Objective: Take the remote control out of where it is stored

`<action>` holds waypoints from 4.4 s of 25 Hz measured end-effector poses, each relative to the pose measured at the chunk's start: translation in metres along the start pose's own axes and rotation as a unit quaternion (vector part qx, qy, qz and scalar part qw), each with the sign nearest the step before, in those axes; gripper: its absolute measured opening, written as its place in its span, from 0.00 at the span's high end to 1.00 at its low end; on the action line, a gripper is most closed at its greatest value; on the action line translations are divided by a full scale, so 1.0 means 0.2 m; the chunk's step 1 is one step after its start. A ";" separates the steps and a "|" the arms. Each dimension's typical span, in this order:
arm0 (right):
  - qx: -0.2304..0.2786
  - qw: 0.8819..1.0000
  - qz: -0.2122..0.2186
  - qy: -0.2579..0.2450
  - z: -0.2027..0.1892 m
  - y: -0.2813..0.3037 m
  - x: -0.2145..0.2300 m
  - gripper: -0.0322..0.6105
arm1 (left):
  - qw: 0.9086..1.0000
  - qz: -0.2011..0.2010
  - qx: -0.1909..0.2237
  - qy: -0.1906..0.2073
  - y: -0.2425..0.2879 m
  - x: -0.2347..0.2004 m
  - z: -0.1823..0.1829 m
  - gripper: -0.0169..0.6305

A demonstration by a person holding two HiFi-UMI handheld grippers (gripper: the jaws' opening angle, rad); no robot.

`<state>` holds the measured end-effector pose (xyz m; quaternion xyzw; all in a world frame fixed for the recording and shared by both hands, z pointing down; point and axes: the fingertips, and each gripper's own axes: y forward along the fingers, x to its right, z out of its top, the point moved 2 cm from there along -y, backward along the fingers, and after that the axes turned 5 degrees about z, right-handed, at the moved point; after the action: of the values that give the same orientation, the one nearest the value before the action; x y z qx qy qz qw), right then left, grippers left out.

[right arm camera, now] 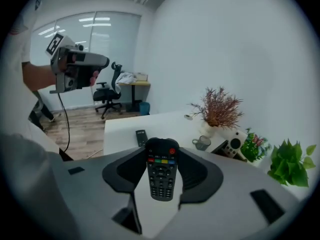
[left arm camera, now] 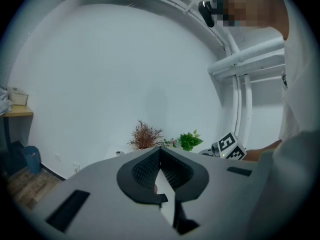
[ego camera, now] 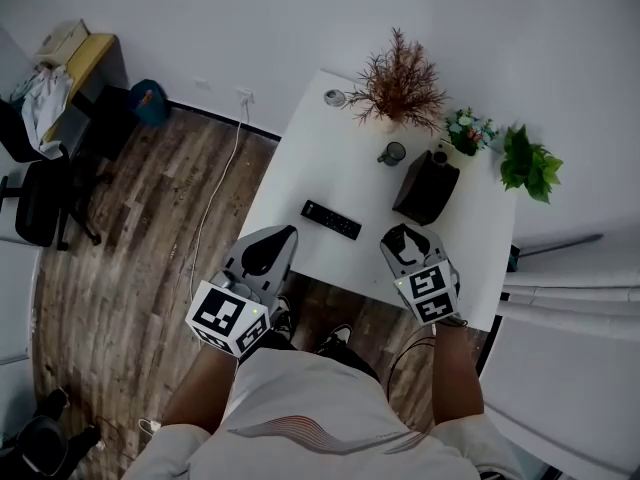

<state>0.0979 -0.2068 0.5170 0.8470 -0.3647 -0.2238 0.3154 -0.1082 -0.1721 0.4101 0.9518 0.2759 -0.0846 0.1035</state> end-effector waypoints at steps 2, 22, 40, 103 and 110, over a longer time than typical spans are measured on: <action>-0.027 0.999 0.015 -0.031 -0.03 0.05 -0.06 0.63 | 1.000 0.005 -0.001 -0.003 -0.03 -0.01 -0.01 0.96; -0.251 0.960 0.120 -0.020 -0.44 0.48 0.00 0.63 | 1.000 0.007 -0.018 -0.012 -0.02 -0.03 -0.08 0.96; -0.207 0.969 0.135 0.001 -0.43 0.51 0.06 0.60 | 0.999 0.011 -0.026 -0.021 0.05 -0.09 -0.07 0.96; 0.123 0.925 -0.292 0.208 0.08 -0.13 0.94 0.64 | 0.998 -0.034 0.040 0.042 0.08 0.19 0.15 0.96; 0.069 0.904 -0.303 0.295 0.01 0.18 1.14 0.64 | 0.999 -0.032 0.022 0.026 0.15 0.06 0.10 0.96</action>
<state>0.2246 -0.4000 0.5061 0.9636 0.0043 -0.0229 0.2665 -0.0845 -0.1961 0.3929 0.9466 0.3065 -0.0694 0.0724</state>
